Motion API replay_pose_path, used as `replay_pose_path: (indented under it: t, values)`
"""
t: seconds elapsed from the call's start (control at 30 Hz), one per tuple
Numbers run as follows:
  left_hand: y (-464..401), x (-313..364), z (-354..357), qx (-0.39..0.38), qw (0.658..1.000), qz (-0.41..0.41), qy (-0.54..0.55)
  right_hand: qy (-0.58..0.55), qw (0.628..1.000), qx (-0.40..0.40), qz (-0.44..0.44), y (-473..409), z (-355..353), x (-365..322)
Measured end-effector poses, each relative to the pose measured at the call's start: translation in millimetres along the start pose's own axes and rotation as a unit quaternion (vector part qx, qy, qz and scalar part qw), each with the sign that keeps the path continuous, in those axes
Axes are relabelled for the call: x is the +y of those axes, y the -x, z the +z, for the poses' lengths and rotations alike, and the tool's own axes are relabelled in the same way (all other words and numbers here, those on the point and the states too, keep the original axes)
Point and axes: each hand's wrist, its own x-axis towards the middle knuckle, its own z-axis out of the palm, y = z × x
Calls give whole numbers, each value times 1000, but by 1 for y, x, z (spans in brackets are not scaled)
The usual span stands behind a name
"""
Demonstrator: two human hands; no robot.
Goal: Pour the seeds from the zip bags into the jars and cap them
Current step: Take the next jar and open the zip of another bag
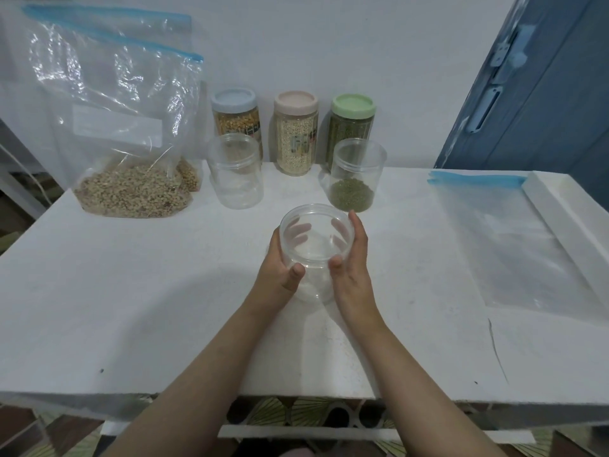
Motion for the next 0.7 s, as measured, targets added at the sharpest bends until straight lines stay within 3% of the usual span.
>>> replay_pose_path:
  t: [0.7]
  values:
    - [-2, -8, -2, -13, 1000, -18, 10, 64, 994, -82, 19, -4, -29, -3]
